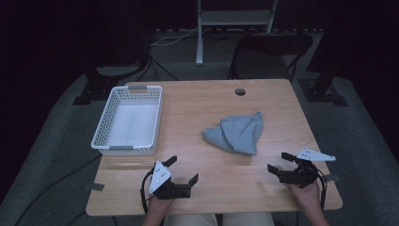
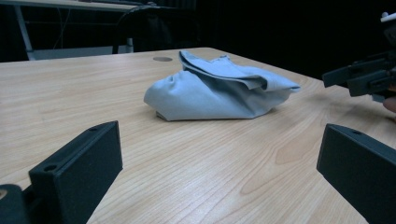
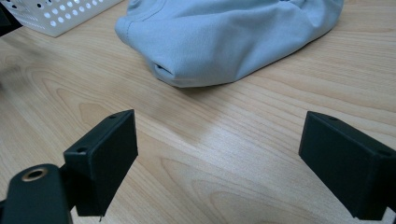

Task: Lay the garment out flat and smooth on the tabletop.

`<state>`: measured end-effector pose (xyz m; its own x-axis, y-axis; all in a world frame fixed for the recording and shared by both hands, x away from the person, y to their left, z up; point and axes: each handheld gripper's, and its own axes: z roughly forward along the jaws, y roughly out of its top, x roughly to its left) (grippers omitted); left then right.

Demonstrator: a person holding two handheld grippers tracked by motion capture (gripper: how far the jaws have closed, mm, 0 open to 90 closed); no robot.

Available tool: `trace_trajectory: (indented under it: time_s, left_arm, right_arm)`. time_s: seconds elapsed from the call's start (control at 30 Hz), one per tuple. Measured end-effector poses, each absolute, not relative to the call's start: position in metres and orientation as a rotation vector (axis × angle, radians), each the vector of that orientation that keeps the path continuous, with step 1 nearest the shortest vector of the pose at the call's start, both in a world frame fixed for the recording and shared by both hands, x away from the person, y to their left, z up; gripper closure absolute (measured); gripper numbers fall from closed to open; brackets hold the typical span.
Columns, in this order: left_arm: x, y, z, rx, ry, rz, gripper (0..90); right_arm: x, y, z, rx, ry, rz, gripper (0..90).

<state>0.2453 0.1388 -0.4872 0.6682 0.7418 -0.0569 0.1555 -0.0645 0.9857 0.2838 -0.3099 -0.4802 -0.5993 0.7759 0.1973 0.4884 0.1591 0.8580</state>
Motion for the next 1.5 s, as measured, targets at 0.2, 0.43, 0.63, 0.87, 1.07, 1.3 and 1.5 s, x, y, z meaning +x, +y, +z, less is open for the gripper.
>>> trace_trajectory:
  time_s: [0.2,0.43,0.63,0.87,1.07,1.3,1.5]
  left_arm:
    - [0.243,0.138,-0.488,1.585,0.752,0.577,1.3]
    - [0.243,0.136,-0.487,1.597,0.778,0.603,1.3]
    - [0.243,0.135,-0.487,1.603,0.766,0.6,1.3]
    - [0.242,0.136,-0.487,1.602,0.741,0.584,1.3]
    - [0.243,0.136,-0.487,1.602,0.734,0.567,1.3]
    - [0.244,0.137,-0.487,1.598,0.739,0.55,1.3]
    - [0.243,0.136,-0.487,1.606,0.734,0.559,1.3]
  right_arm:
    - [0.284,-0.307,-0.48,1.209,2.164,1.385,11.0]
    - [0.284,-0.304,-0.481,1.199,2.19,1.345,11.1]
    - [0.285,-0.301,-0.481,1.191,2.213,1.319,11.3]
    - [0.286,-0.303,-0.481,1.209,2.216,1.323,11.3]
    - [0.286,-0.307,-0.478,1.238,2.206,1.345,11.4]
    - [0.287,-0.306,-0.463,1.233,2.183,1.367,11.4]
    - [0.292,-0.302,-0.44,1.18,2.14,1.402,12.7]
